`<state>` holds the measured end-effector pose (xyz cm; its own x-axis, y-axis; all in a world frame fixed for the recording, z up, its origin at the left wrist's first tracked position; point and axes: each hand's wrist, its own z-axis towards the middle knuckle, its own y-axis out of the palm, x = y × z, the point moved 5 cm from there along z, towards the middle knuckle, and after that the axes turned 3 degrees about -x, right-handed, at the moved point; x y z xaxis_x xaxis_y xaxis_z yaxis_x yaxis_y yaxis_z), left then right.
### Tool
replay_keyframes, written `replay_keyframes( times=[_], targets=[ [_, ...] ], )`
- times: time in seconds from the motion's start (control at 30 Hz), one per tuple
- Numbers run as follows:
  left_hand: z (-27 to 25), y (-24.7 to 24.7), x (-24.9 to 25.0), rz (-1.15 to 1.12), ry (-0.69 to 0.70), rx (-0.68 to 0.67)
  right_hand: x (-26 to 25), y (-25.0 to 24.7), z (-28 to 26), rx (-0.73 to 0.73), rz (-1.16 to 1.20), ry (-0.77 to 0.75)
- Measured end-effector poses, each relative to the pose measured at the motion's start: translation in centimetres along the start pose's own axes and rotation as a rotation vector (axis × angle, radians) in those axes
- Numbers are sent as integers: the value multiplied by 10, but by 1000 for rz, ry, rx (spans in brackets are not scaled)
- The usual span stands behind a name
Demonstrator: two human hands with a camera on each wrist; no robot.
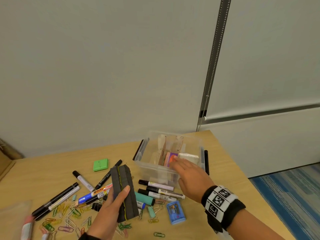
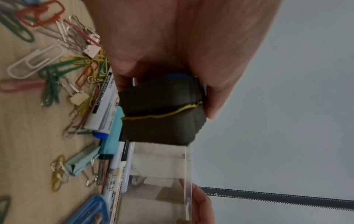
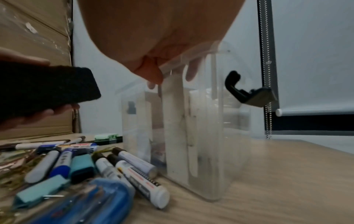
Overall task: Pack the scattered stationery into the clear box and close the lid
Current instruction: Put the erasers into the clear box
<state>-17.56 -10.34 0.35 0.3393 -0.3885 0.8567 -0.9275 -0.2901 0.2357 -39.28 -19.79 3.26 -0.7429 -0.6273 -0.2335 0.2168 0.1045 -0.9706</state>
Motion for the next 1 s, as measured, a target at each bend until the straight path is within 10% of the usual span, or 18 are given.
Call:
replay_keyframes(
  times=[0.23, 0.43, 0.63, 0.9, 1.0],
  targets=[
    [-7, 8, 22, 203, 207, -116, -23, -26, 11, 108, 273, 21],
    [-12, 44, 40, 381, 435, -150, -67, -19, 31, -337, 1194, 115],
    [-10, 33, 47, 262, 402, -189, -58, -33, 39, -445, 1381, 148],
    [-4, -17, 29, 189, 285, -56, 8, -103, 65, 348, 873, 263],
    [-6, -30, 19, 177, 254, -19, 15, -100, 76, 375, 553, 276]
  ],
)
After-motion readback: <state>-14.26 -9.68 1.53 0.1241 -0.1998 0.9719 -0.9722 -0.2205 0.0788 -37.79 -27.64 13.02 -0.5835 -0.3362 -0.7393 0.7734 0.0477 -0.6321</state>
